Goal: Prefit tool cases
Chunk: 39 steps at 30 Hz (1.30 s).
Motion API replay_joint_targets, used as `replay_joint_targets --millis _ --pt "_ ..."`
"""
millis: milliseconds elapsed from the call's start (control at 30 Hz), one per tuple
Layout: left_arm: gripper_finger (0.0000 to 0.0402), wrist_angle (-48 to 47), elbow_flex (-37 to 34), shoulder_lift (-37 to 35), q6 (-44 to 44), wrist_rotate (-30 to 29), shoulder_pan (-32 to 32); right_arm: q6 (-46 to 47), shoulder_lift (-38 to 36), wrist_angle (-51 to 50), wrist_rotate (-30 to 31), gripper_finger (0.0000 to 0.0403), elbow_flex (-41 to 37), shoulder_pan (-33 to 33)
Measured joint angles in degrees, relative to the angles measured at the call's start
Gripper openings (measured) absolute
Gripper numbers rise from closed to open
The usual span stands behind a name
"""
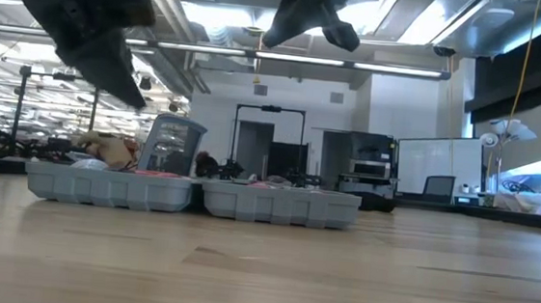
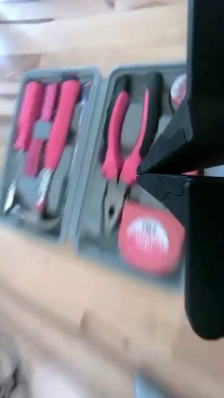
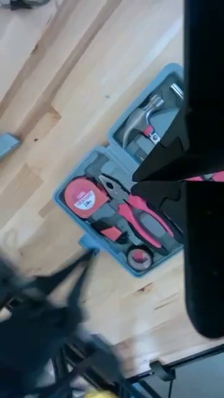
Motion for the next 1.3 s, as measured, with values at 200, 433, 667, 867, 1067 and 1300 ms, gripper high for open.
replay_joint_targets --millis 200,433,667,867,1067,1300 --pt "0.0000 -9.02 -2.52 -10.42 0.74 2.07 0.67 -0.30 0.00 0.89 -1.24 0.0000 0.00 0.18" --pt "0.0000 0.28 -5.00 -8.19 1.35 6.63 0.67 4.42 0.19 2.77 -4.93 0.0000 -0.34 0.42" --pt "0.0000 -5.42 -5.00 -5.50 3.65 7.02 0.70 10.73 7.28 15.76 -13.32 0.0000 -3.96 1.82" --pt "0.0000 -15.89 -5.04 -6.65 1.47 7.49 -0.19 17.33 16.44 34.00 -14.59 0.0010 -3.94 2.19" --pt "0.0000 -16.26 -5.04 -6.57 -2.51 7.87 -2.12 24.37 22.71 37.56 -14.97 0.0077 -3.91 0.53" --pt "0.0000 -15.47 -5.07 -6.55 -6.60 8.07 -3.79 28.47 24.11 38.09 -17.57 0.0157 -3.91 -0.38"
